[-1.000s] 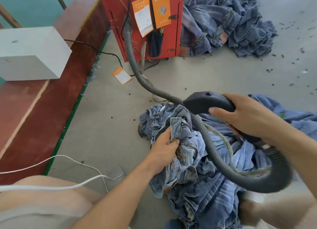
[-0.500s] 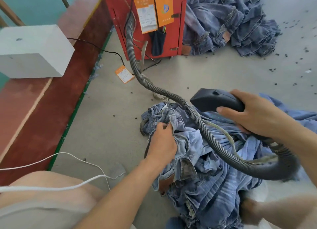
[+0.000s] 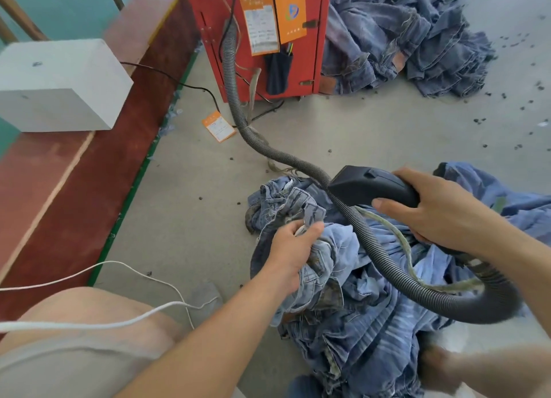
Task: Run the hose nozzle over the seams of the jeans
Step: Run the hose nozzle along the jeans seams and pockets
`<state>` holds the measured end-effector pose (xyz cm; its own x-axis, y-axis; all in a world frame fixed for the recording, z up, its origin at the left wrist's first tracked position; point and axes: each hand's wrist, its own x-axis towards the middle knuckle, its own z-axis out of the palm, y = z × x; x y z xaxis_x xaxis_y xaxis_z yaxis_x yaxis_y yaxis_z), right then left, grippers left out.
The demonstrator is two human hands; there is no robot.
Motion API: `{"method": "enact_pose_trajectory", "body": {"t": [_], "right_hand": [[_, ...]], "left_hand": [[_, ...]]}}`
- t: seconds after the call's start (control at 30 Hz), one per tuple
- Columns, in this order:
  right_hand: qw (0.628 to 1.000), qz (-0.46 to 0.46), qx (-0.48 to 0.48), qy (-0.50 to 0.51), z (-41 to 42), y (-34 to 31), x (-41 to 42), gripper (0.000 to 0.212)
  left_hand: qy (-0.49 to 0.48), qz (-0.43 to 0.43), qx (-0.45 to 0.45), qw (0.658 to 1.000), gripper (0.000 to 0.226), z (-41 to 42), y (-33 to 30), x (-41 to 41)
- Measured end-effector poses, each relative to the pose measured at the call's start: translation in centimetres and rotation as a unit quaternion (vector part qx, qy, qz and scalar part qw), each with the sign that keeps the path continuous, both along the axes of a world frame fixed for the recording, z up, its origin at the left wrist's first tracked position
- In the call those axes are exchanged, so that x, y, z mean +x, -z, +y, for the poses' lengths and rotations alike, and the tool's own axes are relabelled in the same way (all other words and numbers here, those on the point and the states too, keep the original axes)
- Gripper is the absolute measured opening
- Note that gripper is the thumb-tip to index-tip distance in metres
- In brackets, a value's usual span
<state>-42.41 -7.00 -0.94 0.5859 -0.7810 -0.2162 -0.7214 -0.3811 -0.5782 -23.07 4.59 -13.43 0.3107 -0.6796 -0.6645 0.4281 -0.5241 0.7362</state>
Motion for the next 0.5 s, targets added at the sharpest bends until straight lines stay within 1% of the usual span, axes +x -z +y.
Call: {"method": "enact_pose_trajectory", "body": {"t": [0.2,0.27,0.33,0.4,0.5], "right_hand": [[0.999,0.04,-0.011,-0.02,0.5,0.6,-0.7,0.024],[0.998,0.05,0.007,-0.036,0.9,0.8,-0.4,0.026],[0.998,0.053,0.012,-0.045,1.1,1.4,0.4,0.024],[0.998,0.057,-0.008,-0.024,1.0,2.0,1.3,0.021],[0.996,0.06,-0.05,0.048,0.2,2.1,1.4,0.027]], "left_hand": [[-0.042,-0.044,-0.027,0.998,0.006,0.0,0.5,-0.4],[-0.033,-0.051,-0.047,0.997,0.005,0.0,0.4,-0.4],[-0.001,-0.063,-0.066,0.996,0.01,-0.1,0.3,-0.7],[0.021,-0.072,-0.078,0.994,0.016,0.0,0.3,-1.1],[0.001,-0.057,-0.072,0.996,0.022,0.1,0.2,-1.0]]}}
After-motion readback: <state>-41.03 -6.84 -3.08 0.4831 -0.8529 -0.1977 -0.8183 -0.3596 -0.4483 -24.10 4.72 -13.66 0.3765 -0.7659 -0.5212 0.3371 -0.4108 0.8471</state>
